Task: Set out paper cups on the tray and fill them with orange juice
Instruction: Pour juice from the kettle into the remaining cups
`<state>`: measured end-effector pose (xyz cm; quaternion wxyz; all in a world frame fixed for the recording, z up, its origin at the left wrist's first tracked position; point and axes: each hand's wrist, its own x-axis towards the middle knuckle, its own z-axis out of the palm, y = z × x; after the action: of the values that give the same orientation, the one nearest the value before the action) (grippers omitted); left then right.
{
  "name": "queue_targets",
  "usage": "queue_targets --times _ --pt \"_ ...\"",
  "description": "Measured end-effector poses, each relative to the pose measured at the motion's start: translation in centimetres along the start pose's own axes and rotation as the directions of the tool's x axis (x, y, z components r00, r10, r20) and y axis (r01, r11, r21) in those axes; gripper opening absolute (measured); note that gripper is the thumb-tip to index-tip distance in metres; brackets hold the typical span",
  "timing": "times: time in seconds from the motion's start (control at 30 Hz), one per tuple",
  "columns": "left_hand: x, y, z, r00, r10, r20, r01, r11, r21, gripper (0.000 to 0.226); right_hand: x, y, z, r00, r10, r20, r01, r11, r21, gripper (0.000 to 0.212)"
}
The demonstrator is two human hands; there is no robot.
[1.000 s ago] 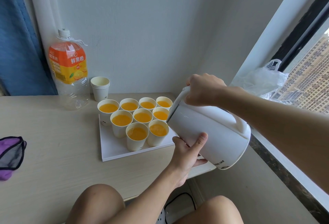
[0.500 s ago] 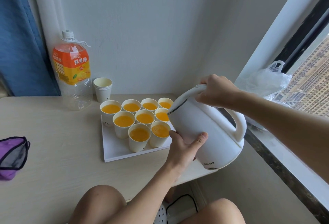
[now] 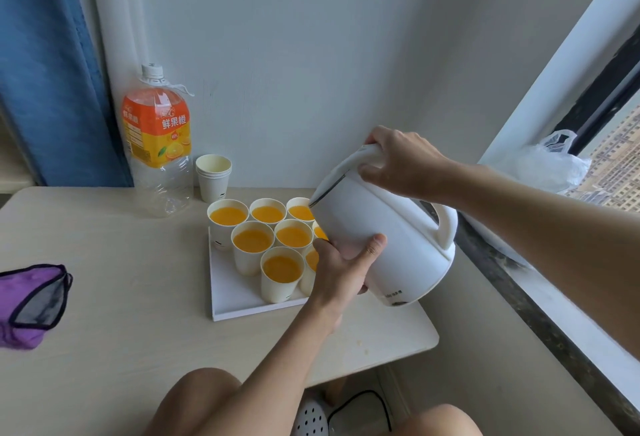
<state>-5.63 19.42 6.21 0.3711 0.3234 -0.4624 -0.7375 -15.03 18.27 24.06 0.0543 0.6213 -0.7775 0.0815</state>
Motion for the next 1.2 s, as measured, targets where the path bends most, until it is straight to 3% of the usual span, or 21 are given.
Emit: queue_targets --times 0.07,0.27,0.57,0.87,1.07,1.2 --pt "0.1 0.2 -0.1 1.000 -0.009 -0.013 0.008 0.999 -0.038 0.096 0.8 -0.6 0.3 1.000 -0.020 -0.015 0.020 1.000 -0.015 0.033" --pt "0.2 1.1 -0.6 0.998 -0.052 -0.025 0.049 0.994 -0.102 0.070 2.5 -2.1 0.9 0.998 -0.054 -0.013 0.053 0.995 -0.084 0.038" --pt "0.9 0.9 -0.5 0.996 -0.092 0.022 0.094 0.975 -0.201 0.095 3.8 -3.5 1.1 0.994 -0.103 0.023 0.105 0.976 -0.189 0.036" --pt "1.4 0.9 -0.6 0.996 -0.084 0.031 0.089 0.965 -0.247 0.102 4.6 -4.2 1.4 0.993 -0.116 0.038 0.122 0.965 -0.231 0.034" --pt "1.4 0.9 -0.5 0.994 -0.088 0.057 0.100 0.961 -0.259 0.099 4.6 -4.4 1.4 0.992 -0.113 0.049 0.121 0.962 -0.245 0.032" --pt "1.2 1.1 -0.4 0.994 -0.087 0.068 0.102 0.956 -0.273 0.085 4.5 -4.3 1.2 0.993 -0.100 0.054 0.111 0.962 -0.251 0.031"
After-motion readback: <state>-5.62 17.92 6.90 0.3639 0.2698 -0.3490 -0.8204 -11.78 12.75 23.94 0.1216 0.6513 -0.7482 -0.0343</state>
